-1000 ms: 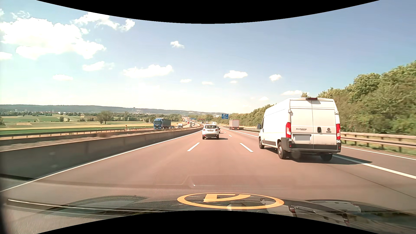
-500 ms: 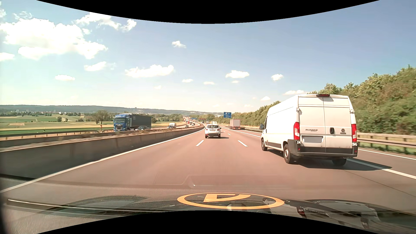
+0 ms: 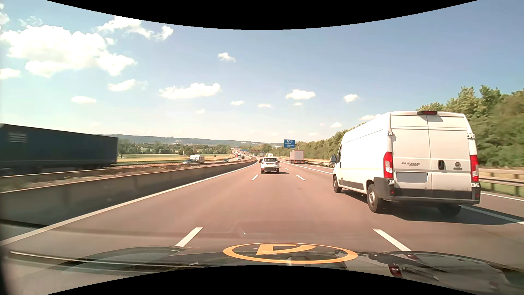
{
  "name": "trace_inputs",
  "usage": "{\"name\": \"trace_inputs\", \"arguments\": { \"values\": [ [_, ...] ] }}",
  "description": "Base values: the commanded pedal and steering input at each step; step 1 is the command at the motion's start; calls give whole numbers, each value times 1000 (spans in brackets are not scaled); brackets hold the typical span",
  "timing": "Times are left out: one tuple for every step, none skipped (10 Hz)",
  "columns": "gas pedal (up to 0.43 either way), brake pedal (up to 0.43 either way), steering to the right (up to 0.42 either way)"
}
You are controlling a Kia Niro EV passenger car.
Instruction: Follow the waypoints while adhering to traffic rules and regulations
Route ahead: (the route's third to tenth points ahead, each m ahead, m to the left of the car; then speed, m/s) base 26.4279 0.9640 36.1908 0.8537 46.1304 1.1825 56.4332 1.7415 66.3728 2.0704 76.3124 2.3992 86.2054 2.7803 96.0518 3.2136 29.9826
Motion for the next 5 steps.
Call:
{"name": "trace_inputs", "arguments": {
  "values": [
    [169, 0, -3],
    [169, 0, -3],
    [157, 0, -3],
    [157, 0, -3],
    [157, 0, -3]
  ]
}}
